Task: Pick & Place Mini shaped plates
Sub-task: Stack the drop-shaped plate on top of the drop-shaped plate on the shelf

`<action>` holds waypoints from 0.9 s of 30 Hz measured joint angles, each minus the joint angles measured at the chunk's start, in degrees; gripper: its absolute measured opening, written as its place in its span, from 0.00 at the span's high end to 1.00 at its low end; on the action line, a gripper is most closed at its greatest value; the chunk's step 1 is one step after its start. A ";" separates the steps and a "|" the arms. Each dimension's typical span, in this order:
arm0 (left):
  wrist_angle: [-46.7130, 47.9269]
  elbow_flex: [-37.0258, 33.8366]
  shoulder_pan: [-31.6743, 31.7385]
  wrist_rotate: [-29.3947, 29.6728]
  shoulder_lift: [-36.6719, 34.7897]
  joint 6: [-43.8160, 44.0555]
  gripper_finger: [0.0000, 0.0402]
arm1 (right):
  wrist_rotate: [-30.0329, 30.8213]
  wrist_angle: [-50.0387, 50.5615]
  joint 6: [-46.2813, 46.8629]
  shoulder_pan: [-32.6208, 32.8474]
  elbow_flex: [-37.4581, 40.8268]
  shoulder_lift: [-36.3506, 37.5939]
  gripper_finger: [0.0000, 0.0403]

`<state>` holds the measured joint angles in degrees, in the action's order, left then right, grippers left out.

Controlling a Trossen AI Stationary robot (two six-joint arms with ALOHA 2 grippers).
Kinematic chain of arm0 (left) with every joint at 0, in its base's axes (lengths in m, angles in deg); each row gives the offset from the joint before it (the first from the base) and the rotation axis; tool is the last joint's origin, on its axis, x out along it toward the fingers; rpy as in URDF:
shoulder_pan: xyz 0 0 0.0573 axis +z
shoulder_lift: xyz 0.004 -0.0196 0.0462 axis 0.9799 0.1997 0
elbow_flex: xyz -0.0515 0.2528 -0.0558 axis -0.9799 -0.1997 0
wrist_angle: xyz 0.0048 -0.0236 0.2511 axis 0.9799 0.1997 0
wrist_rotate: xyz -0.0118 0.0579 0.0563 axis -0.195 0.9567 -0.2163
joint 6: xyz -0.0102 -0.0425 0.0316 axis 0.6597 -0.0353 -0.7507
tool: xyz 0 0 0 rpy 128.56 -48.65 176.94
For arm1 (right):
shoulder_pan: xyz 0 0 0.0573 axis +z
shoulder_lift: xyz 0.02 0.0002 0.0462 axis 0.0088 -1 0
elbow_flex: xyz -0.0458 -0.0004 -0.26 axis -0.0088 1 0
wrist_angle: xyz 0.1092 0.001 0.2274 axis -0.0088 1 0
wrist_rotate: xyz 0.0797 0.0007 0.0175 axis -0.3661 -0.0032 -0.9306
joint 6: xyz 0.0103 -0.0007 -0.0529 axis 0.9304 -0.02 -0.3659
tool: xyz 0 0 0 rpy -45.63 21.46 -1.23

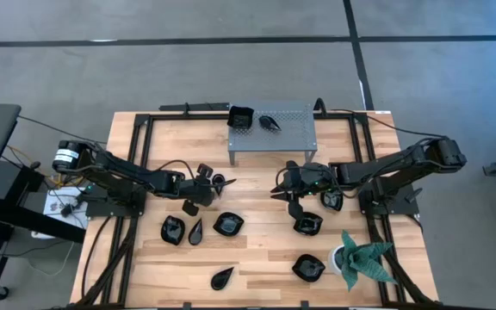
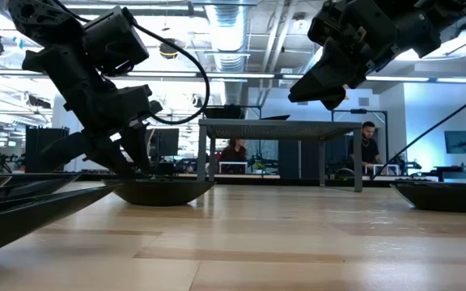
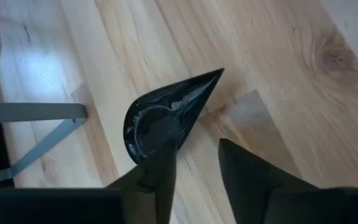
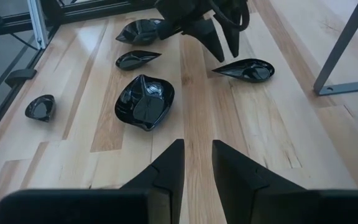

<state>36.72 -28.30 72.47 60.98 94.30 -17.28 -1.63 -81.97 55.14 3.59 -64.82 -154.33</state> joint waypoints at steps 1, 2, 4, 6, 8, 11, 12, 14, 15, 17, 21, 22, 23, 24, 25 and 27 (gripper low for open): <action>-0.20 0.00 0.09 -0.54 0.00 0.00 0.68 | 0.00 0.01 0.00 0.00 0.00 -0.02 0.81; -0.49 0.00 0.35 -1.57 0.00 -0.03 0.66 | 0.00 0.01 0.00 0.00 0.00 -0.02 0.81; -0.91 0.00 1.10 -4.55 0.00 -0.04 0.63 | 0.00 0.01 0.00 0.00 0.00 -0.02 0.81; -1.96 0.00 2.21 -7.01 0.00 -0.04 0.61 | 0.00 0.01 0.00 0.00 0.00 -0.02 0.81; -3.28 0.00 3.33 -7.74 0.00 -0.07 0.60 | 0.00 0.01 0.00 0.00 0.00 -0.02 0.81; -5.44 0.00 5.00 -9.17 0.00 -0.32 0.60 | 0.00 0.01 0.00 0.00 0.00 -0.02 0.81; -5.59 0.00 5.60 -10.88 0.00 -0.30 0.61 | 0.00 0.01 0.00 0.00 0.00 -0.02 0.81; -5.48 0.00 6.46 -14.15 0.00 -0.28 0.62 | 0.00 0.01 -0.02 0.00 0.00 -0.02 0.81; -5.48 0.00 6.53 -14.76 0.00 -0.28 0.63 | 0.00 0.01 -0.02 0.00 0.00 -0.02 0.81; -5.48 0.00 6.50 -15.07 0.00 -0.35 0.64 | 0.00 0.01 -0.02 0.00 0.00 -0.02 0.81; -5.48 0.00 6.50 -15.13 0.00 -0.32 0.66 | 0.00 0.01 -0.04 0.00 0.00 -0.02 0.81; -5.48 0.00 6.50 -15.11 0.00 -0.33 0.67 | 0.00 0.01 -0.04 0.00 0.00 -0.02 0.81; -5.48 0.00 6.50 -15.11 0.00 -0.33 0.67 | 0.00 0.01 -0.04 0.00 0.00 -0.02 0.81; -5.48 0.00 6.50 -15.11 0.00 -0.32 0.67 | 0.00 0.01 -0.04 0.00 0.00 -0.02 0.81; -5.48 0.00 6.50 -15.11 0.01 -0.32 0.67 | 0.00 0.01 -0.04 0.00 0.00 -0.02 0.81; -5.56 0.00 6.50 -15.11 0.57 -0.31 0.67 | 0.00 0.01 -0.04 0.00 0.00 -0.02 0.81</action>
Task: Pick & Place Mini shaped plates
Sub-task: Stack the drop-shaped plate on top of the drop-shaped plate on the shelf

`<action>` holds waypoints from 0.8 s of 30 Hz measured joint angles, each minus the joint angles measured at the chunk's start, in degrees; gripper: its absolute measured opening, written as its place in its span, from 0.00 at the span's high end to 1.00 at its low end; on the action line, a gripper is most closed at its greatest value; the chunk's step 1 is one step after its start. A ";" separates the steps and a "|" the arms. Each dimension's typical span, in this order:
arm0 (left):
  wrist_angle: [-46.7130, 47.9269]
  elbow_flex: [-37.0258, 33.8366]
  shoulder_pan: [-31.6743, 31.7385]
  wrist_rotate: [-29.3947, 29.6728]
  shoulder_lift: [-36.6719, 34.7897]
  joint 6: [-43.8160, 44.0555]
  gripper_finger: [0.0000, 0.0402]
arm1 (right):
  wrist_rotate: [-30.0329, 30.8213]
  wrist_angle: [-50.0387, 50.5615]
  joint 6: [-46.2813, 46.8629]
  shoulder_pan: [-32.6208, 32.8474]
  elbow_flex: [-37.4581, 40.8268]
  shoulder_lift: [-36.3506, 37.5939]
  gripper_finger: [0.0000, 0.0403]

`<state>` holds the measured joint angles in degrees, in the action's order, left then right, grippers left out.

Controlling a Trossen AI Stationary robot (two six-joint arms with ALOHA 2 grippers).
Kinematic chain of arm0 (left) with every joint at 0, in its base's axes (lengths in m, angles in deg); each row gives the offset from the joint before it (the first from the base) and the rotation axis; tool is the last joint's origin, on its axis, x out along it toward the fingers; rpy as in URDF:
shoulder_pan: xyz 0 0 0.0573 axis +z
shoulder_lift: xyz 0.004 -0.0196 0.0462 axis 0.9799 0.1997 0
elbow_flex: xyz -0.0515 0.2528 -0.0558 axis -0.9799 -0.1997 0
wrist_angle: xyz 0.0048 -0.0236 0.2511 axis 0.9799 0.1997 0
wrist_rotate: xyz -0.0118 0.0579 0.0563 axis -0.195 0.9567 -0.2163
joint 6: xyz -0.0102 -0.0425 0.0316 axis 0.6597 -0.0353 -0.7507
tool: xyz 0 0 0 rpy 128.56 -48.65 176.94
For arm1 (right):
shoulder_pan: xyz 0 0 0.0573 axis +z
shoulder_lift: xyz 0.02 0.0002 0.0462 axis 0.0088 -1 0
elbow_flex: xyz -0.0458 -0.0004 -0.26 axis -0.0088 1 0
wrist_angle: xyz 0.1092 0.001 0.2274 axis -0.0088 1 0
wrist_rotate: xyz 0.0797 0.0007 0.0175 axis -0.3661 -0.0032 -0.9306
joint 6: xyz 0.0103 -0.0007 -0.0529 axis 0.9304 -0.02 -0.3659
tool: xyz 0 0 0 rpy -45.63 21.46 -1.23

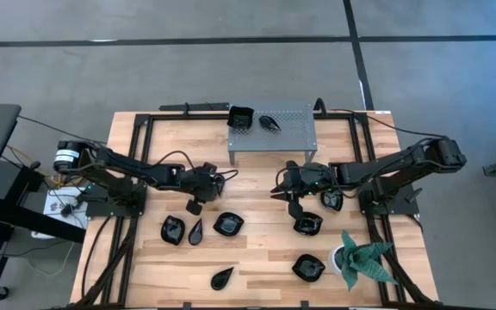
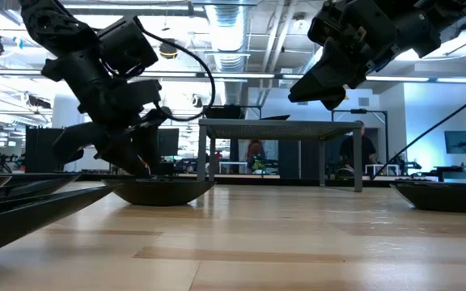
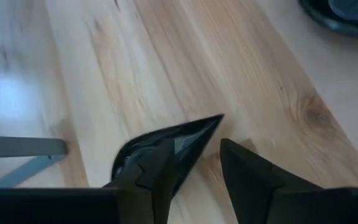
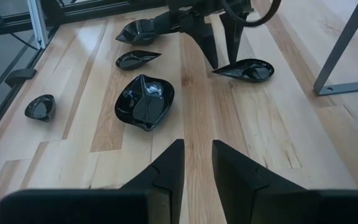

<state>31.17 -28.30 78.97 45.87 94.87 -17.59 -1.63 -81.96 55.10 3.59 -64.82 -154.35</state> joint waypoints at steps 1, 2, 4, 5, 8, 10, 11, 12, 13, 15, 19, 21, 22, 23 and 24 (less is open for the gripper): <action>0.10 -0.02 0.00 0.00 0.46 -0.02 0.67 | 0.00 0.00 -0.02 0.00 0.00 0.00 0.81; 0.08 -0.04 0.00 0.05 1.07 0.00 0.67 | 0.00 0.00 -0.02 0.00 0.00 0.00 0.81; -0.13 -0.06 0.00 0.47 2.83 -0.06 0.67 | 0.00 0.00 -0.02 0.00 0.00 0.00 0.81; -0.76 0.00 -0.01 0.81 3.60 -0.08 0.68 | 0.00 0.00 -0.02 0.00 0.00 0.00 0.81; -2.40 0.13 -0.12 2.62 4.92 -0.15 0.68 | 0.00 0.00 -0.02 0.00 0.00 0.00 0.81; -3.31 0.09 -0.11 3.50 4.91 -0.17 0.68 | 0.00 0.00 -0.02 0.00 0.00 0.00 0.81; -3.54 0.00 -0.13 3.91 4.74 -0.19 0.69 | 0.00 0.00 -0.02 0.00 0.00 0.00 0.81; -3.57 -0.06 -0.11 4.53 4.56 -0.31 0.70 | 0.00 0.00 -0.02 0.00 0.00 0.00 0.81; -3.47 -0.12 -0.05 4.85 4.34 -0.59 0.72 | 0.00 0.00 -0.02 0.00 0.00 0.00 0.81; -3.62 -0.13 -0.01 5.28 4.12 -0.87 0.76 | 0.00 0.00 -0.02 0.00 0.00 0.00 0.81; -3.77 -0.13 -0.07 5.23 4.12 -0.88 0.90 | 0.00 0.00 -0.02 0.00 0.00 0.00 0.81; -4.05 -0.11 -0.14 5.34 4.11 -0.93 0.97 | 0.00 0.00 -0.02 0.00 0.00 0.00 0.81; -4.38 -0.09 -0.21 5.41 4.08 -0.94 0.98 | 0.00 0.00 -0.02 0.00 0.00 0.00 0.81; -4.54 -0.09 -0.39 5.40 4.08 -0.94 0.98 | 0.00 0.00 -0.02 0.00 0.00 0.00 0.81; -4.83 -0.09 -0.71 5.35 4.08 -0.94 0.98 | 0.00 0.00 -0.02 0.00 0.00 0.00 0.81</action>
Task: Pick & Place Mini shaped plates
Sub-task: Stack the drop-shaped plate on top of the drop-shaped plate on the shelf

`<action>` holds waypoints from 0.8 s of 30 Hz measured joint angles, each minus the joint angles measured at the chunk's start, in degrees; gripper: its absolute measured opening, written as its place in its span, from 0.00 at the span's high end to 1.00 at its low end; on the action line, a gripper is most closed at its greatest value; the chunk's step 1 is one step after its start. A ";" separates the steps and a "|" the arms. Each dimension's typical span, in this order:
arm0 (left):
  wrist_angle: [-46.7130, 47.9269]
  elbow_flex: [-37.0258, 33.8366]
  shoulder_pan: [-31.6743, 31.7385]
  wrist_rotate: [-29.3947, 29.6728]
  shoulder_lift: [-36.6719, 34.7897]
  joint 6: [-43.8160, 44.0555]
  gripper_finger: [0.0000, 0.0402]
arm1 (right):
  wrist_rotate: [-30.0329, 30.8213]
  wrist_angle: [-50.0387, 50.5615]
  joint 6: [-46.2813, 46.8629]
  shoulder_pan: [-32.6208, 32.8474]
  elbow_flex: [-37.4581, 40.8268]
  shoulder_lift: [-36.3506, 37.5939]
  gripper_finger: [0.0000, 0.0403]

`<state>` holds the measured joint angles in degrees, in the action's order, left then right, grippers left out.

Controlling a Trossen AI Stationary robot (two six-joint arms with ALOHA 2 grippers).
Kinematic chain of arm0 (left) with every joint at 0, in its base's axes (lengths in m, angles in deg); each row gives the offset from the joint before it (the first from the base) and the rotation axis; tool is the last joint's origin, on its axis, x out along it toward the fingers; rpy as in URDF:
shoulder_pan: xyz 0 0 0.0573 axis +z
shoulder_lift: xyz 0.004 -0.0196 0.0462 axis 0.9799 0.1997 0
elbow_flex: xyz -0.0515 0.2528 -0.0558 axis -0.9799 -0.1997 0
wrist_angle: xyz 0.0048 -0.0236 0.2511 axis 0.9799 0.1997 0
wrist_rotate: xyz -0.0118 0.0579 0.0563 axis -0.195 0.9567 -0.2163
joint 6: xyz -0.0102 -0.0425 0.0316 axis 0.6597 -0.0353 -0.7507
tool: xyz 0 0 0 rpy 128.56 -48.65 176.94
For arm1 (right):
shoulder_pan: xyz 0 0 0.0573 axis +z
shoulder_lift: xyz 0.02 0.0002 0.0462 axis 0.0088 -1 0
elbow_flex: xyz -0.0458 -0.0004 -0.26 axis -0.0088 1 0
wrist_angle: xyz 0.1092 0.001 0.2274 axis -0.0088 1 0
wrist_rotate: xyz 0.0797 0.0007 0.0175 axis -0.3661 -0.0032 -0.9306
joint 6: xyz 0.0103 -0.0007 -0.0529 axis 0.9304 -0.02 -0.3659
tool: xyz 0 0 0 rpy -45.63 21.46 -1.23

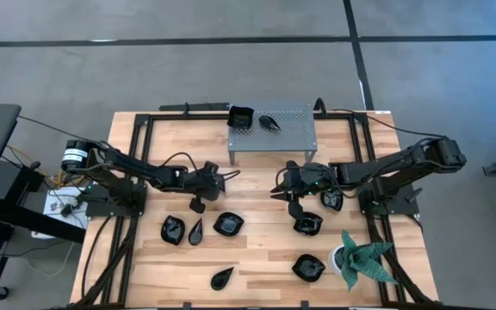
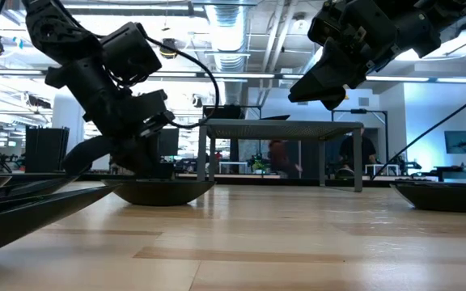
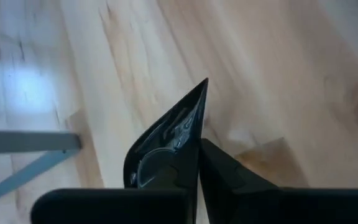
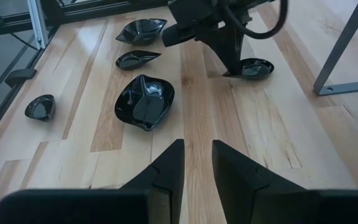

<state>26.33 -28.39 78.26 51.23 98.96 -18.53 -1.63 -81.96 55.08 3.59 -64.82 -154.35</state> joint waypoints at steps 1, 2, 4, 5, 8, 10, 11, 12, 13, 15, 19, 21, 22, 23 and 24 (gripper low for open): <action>-0.55 0.00 -0.59 -0.01 -0.10 0.02 0.98 | 0.00 0.00 0.00 0.00 0.00 0.00 0.81; -0.72 0.21 -1.38 0.36 -0.42 0.03 0.98 | 0.00 0.00 0.00 0.00 0.00 0.00 0.81; -0.70 1.72 -3.61 2.74 -1.41 0.02 0.98 | 0.00 0.00 0.00 0.00 0.00 0.00 0.81; -0.92 2.78 -4.76 4.38 -2.17 0.03 0.98 | 0.00 0.00 0.00 0.00 0.00 0.00 0.81; -1.03 7.04 -7.41 8.69 -4.60 -0.67 0.98 | 0.00 0.02 0.02 -0.02 0.00 0.00 0.81; -1.09 10.33 -7.98 10.46 -6.20 -2.61 0.98 | 0.00 0.02 0.01 -0.04 0.00 0.00 0.81; -1.15 12.25 -7.85 10.78 -6.70 -3.45 0.98 | 0.00 0.02 0.00 -0.04 0.00 0.00 0.81; -1.17 14.29 -7.41 10.79 -6.95 -3.63 0.98 | 0.00 0.04 0.01 -0.04 0.00 0.00 0.81; -1.15 16.44 -6.68 10.75 -6.99 -3.74 0.98 | 0.00 0.04 0.02 -0.04 0.00 0.00 0.81; -1.14 20.80 -4.84 10.56 -6.56 -3.88 0.98 | 0.00 0.18 0.02 -0.04 0.00 0.00 0.81; -0.78 28.97 0.54 1.41 -3.88 -6.90 0.98 | 0.00 0.29 0.32 0.22 -0.02 0.00 0.81; 0.24 33.18 3.38 -3.02 -1.60 -7.74 0.98 | 0.01 0.68 1.79 0.57 -0.02 0.00 0.81; 1.50 35.13 4.76 -4.74 -0.41 -8.20 0.98 | 0.00 0.86 2.71 0.82 -0.02 0.00 0.81; 3.14 37.09 6.29 -6.14 0.97 -8.98 0.98 | 0.02 1.18 3.72 1.14 -0.02 0.00 0.81; 4.66 38.93 7.82 -7.82 2.33 -9.91 0.98 | 0.00 1.73 4.83 1.53 -0.02 0.00 0.81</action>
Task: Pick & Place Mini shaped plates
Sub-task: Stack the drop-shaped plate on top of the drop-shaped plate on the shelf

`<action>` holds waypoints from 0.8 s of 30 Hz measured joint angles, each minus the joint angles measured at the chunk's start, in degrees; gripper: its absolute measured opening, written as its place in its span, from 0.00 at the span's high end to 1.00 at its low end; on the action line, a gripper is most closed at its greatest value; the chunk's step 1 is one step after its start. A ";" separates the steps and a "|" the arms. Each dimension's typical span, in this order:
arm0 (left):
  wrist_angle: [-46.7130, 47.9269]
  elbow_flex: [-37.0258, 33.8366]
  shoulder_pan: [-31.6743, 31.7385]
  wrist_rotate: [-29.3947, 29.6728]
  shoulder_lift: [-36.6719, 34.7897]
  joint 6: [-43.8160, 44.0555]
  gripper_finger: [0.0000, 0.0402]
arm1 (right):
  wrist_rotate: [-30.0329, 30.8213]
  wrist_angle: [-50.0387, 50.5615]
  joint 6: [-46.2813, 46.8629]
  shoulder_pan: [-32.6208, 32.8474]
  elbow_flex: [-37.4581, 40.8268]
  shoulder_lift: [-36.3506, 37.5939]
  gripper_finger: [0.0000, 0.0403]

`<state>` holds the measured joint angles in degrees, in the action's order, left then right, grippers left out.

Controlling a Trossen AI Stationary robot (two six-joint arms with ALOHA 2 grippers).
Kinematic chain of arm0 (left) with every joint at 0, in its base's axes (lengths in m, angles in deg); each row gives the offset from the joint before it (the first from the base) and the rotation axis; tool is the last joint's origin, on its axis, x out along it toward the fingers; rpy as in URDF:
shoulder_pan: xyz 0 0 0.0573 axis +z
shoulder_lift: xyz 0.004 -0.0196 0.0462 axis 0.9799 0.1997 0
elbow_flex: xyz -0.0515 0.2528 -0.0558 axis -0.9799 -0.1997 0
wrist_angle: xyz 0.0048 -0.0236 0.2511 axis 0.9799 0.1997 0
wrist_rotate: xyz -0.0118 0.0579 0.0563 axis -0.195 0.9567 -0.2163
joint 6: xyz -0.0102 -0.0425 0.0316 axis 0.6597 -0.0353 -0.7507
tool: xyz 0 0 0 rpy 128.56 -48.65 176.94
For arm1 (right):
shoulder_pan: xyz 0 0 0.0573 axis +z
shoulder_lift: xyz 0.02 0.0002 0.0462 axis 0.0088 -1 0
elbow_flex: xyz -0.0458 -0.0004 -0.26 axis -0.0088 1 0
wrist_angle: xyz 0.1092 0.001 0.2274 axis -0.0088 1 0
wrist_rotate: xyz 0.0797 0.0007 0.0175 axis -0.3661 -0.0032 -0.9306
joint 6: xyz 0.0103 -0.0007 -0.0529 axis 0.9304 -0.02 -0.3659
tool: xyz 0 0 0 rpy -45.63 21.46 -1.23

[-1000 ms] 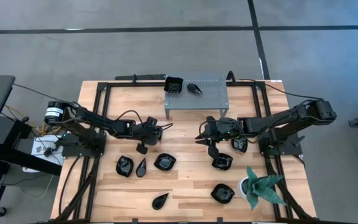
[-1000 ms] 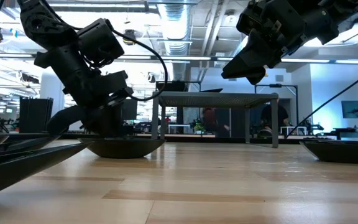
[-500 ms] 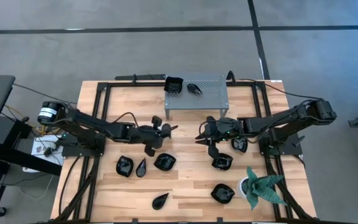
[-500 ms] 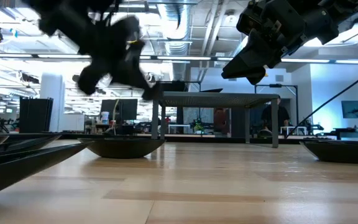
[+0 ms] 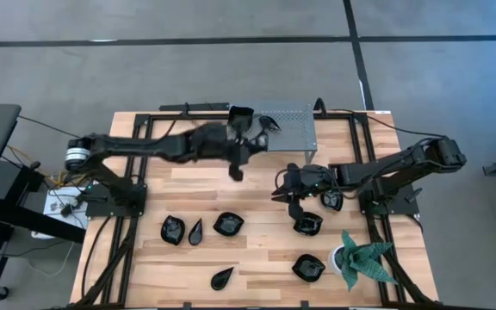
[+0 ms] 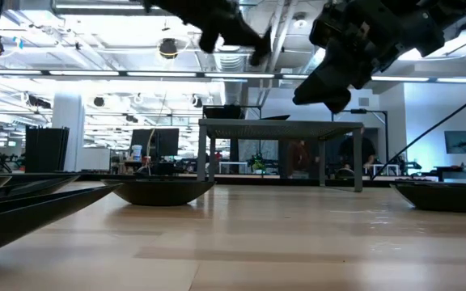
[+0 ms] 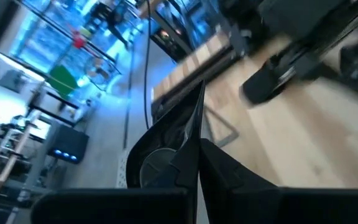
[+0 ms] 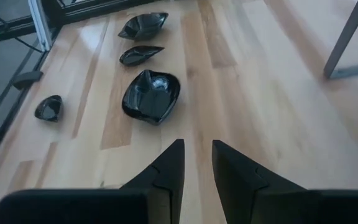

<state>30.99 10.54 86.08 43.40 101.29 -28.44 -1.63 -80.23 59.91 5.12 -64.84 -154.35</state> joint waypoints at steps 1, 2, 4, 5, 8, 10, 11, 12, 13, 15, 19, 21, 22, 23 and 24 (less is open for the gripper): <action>1.50 1.55 1.46 -1.53 1.44 -0.89 0.98 | 0.00 1.09 0.93 0.43 0.00 0.00 0.81; 2.78 2.89 2.95 -3.03 2.65 -1.45 0.98 | 0.00 2.42 1.78 0.95 0.00 0.00 0.81; 3.51 4.76 5.66 -6.01 4.91 -1.65 0.98 | 0.02 5.05 3.90 2.21 0.00 0.00 0.81; 3.30 5.34 6.88 -7.60 5.79 -1.63 0.98 | 0.05 6.19 5.15 2.98 0.00 0.00 0.81; 3.25 6.61 9.98 -11.69 8.22 -2.32 0.98 | 3.19 9.17 7.40 6.30 0.00 0.00 0.81; 3.53 7.21 11.36 -12.43 9.65 -3.16 0.98 | 6.48 11.52 8.95 9.09 0.00 0.27 0.81; 3.51 7.67 11.88 -12.46 10.25 -3.22 0.98 | 7.73 12.96 10.30 10.55 0.00 0.71 0.81; 3.37 8.09 12.26 -12.47 10.70 -3.29 0.98 | 9.03 14.45 11.66 12.09 0.00 1.39 0.81; 3.29 8.47 12.56 -12.49 10.98 -3.31 0.98 | 10.61 15.87 12.68 13.75 0.00 2.25 0.81; 3.16 9.45 12.99 -12.90 11.69 -3.32 0.98 | 16.48 18.82 13.60 17.25 0.00 4.65 0.81; 3.13 12.17 13.48 -16.61 13.48 -3.21 0.98 | 30.92 23.66 15.73 23.70 0.43 9.93 0.81; 3.12 13.61 13.46 -17.27 14.54 -2.55 0.98 | 36.18 23.76 17.57 26.21 2.19 12.79 0.81; 3.01 14.14 13.44 -17.24 15.12 -2.49 0.98 | 37.89 23.34 18.32 27.11 3.59 14.24 0.81; 3.17 14.48 13.42 -17.23 15.77 -2.46 0.98 | 39.01 22.91 19.09 27.89 5.15 15.56 0.81; 3.26 14.78 13.42 -16.92 16.40 -2.44 0.98 | 39.60 22.82 19.96 28.48 6.64 16.87 0.81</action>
<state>34.25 25.32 99.50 26.49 117.69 -30.88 37.97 -57.41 79.87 33.61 -58.20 -137.48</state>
